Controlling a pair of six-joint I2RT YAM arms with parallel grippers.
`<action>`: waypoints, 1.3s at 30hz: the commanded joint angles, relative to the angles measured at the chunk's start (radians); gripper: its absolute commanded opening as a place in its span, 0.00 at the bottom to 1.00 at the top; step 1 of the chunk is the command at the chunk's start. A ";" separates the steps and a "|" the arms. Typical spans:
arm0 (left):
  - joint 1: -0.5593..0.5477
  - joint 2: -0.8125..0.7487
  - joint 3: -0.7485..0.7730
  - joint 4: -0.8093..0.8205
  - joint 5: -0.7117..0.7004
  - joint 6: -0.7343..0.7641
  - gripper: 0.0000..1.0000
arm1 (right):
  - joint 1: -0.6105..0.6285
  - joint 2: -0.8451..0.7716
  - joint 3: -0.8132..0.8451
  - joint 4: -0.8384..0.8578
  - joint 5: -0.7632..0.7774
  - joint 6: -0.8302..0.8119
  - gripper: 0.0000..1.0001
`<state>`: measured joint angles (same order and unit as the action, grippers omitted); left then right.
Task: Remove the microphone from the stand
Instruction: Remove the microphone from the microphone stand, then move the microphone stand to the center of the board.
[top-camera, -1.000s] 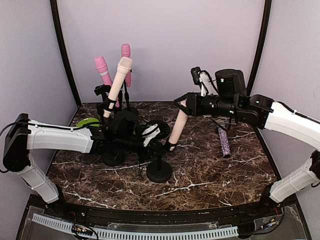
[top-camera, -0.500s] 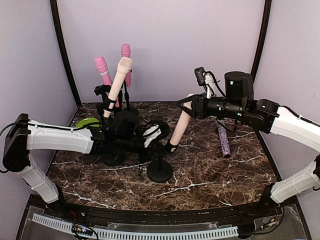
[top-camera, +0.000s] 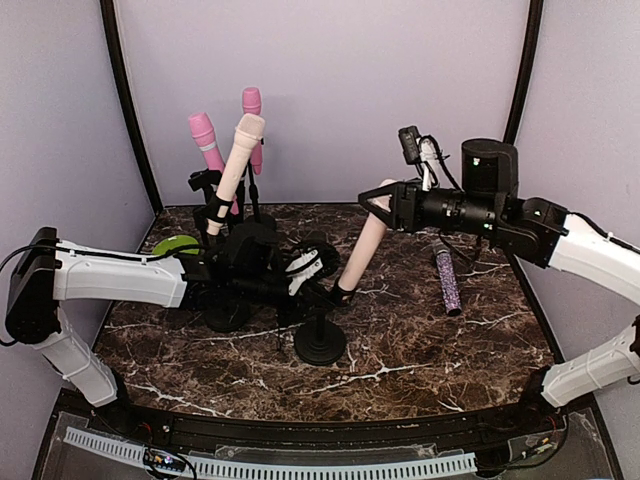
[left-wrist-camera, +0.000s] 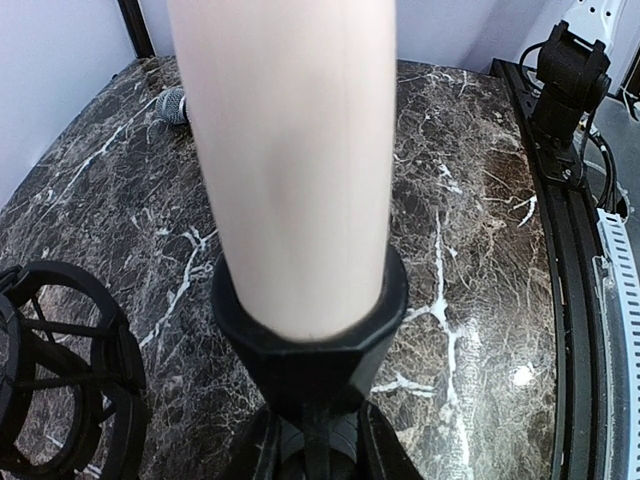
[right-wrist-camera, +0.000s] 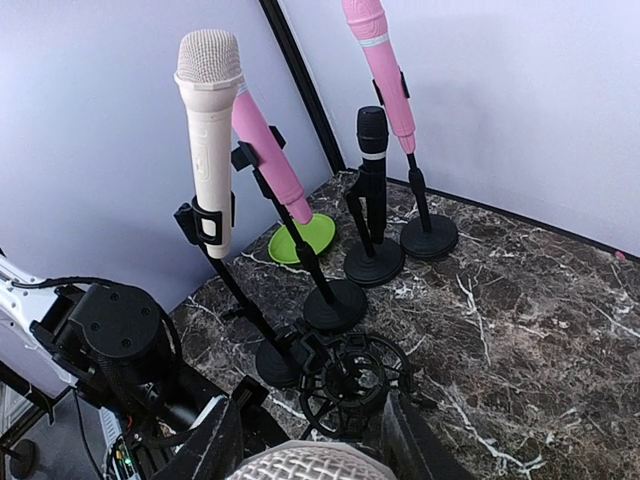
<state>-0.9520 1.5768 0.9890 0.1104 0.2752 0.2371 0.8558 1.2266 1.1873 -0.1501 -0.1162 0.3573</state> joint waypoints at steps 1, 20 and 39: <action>-0.007 0.031 -0.011 -0.106 -0.020 0.036 0.00 | -0.004 -0.060 0.025 0.214 -0.035 0.049 0.33; -0.005 0.011 -0.010 -0.082 -0.186 -0.014 0.00 | -0.007 -0.127 0.085 -0.066 0.341 -0.024 0.33; 0.094 0.165 0.180 -0.005 -0.442 0.052 0.00 | -0.070 -0.070 0.039 -0.316 0.546 0.045 0.35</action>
<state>-0.9092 1.7279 1.1591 0.1375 -0.0406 0.2127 0.8043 1.1683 1.2446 -0.4702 0.4057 0.3771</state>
